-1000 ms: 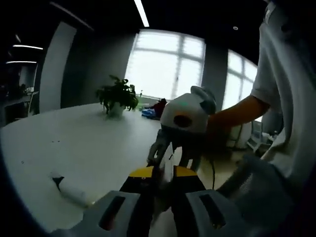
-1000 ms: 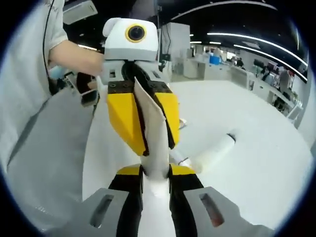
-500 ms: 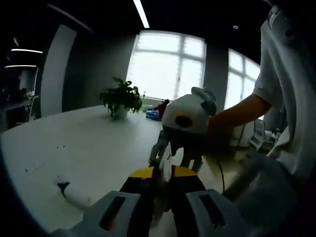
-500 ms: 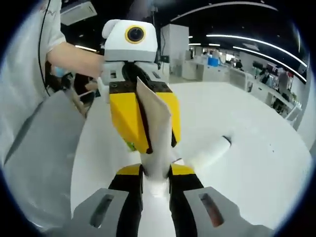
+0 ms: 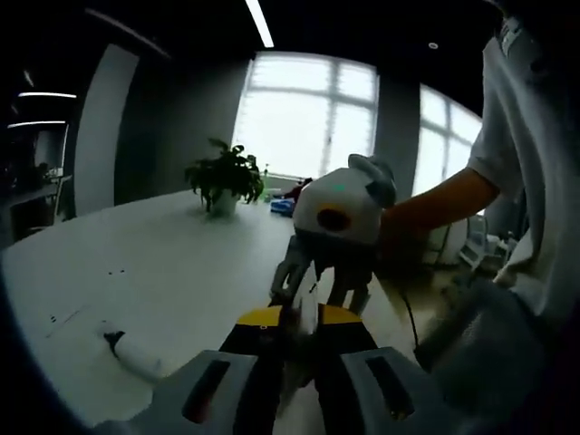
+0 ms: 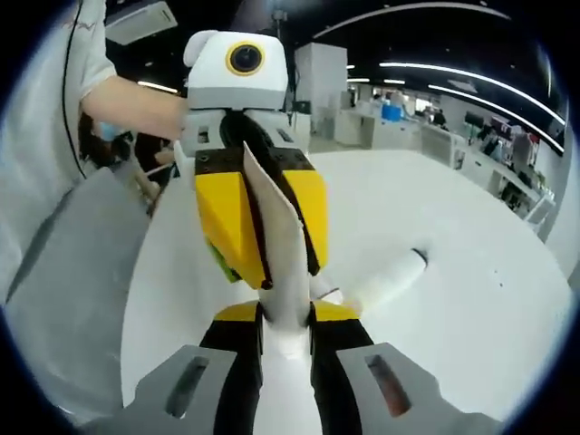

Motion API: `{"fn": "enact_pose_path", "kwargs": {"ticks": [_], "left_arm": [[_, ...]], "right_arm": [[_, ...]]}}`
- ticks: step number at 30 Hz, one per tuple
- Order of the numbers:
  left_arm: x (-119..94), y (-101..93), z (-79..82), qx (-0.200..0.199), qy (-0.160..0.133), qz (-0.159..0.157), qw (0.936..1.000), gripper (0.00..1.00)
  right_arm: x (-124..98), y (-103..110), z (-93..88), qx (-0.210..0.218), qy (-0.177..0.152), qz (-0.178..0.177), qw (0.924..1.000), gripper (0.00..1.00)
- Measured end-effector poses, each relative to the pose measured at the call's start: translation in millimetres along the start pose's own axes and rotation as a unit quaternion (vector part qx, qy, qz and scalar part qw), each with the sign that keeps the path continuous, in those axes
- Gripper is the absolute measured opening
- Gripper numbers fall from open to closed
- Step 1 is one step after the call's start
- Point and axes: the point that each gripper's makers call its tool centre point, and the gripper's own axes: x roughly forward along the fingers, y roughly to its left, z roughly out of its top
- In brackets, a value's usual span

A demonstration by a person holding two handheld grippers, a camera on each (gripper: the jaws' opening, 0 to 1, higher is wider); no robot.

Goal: Arrange the skincare products in the storage area until every visible bottle or jar stands upright without overlapping.

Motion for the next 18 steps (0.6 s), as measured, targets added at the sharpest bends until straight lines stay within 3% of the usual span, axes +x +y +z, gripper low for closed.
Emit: {"fn": "enact_pose_path", "kwargs": {"ticks": [5, 11, 18], "left_arm": [[-0.2, -8.5, -2.6, 0.001, 0.003, -0.011, 0.9999, 0.08], [-0.2, -14.3, -2.7, -0.010, -0.008, -0.019, 0.9997, 0.08], [-3.0, -11.4, -1.9, -0.029, -0.012, -0.007, 0.9995, 0.10]], "right_arm": [[-3.6, 14.4, -1.7, 0.004, 0.006, 0.008, 0.9999, 0.17], [-5.1, 17.0, -3.3, 0.006, 0.009, 0.004, 0.9999, 0.17], [-4.1, 15.3, -4.6, 0.014, 0.013, 0.001, 0.9998, 0.18]]}}
